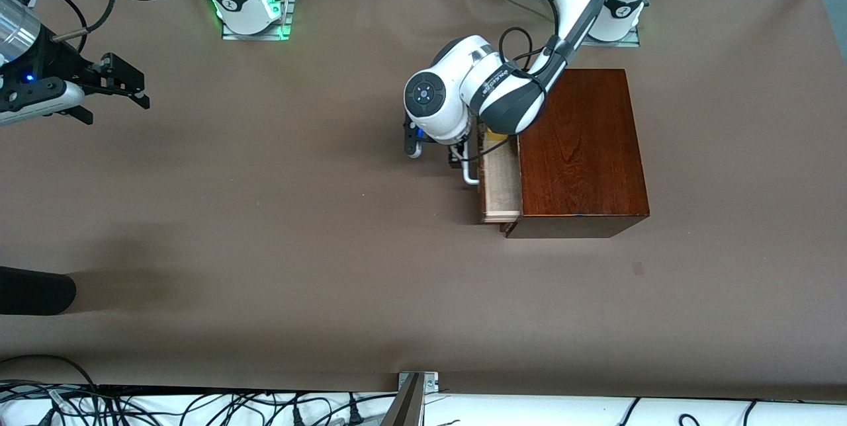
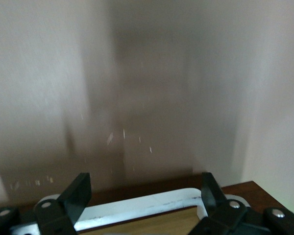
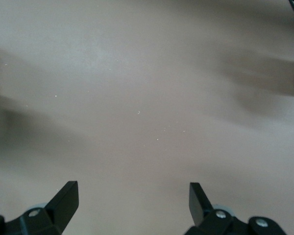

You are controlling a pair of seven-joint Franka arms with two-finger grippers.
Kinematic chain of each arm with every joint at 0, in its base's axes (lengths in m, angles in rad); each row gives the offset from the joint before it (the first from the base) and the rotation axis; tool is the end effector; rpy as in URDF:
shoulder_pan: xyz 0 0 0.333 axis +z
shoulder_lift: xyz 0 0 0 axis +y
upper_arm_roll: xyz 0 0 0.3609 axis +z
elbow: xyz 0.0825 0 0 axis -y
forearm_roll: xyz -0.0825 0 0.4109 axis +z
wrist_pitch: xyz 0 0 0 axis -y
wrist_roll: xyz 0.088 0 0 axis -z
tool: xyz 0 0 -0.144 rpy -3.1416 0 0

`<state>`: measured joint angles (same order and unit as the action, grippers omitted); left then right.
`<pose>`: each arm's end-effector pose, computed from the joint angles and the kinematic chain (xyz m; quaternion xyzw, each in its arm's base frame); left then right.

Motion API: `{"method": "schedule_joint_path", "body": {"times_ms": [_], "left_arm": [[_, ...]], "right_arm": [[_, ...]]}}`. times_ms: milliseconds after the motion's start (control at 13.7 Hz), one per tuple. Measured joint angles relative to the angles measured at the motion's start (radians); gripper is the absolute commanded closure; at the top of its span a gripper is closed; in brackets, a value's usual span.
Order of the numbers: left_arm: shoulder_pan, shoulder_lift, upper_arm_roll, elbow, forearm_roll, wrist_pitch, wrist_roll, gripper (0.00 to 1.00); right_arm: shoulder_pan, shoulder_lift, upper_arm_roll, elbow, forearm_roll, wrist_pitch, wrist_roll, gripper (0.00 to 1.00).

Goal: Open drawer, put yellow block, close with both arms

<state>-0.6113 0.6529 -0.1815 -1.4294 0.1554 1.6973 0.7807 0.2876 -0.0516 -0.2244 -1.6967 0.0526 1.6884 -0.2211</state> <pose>0.5281 -0.4780 0.2790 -0.6822 0.7070 0.1855 0.0176 0.5728 0.0402 0.6089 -0.9895 -0.1391 -0.0234 0.0302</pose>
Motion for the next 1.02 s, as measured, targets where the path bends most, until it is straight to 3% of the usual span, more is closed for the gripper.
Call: {"method": "schedule_joint_path", "body": {"times_ms": [291, 801, 1019], "left_arm": [[0.037, -0.005, 0.003, 0.0, 0.024, -0.079, 0.013, 0.0], [0.075, -0.017, 0.0, 0.006, 0.025, -0.086, 0.023, 0.0], [0.101, -0.087, 0.008, 0.055, -0.019, -0.087, 0.006, 0.0]], "right_arm": [[0.001, 0.006, 0.009, 0.009, 0.0, -0.001, 0.0, 0.0], [0.001, 0.009, 0.009, 0.009, 0.0, -0.001, 0.0, 0.0], [0.001, 0.01, 0.009, 0.009, 0.0, -0.001, 0.0, 0.0]]}}
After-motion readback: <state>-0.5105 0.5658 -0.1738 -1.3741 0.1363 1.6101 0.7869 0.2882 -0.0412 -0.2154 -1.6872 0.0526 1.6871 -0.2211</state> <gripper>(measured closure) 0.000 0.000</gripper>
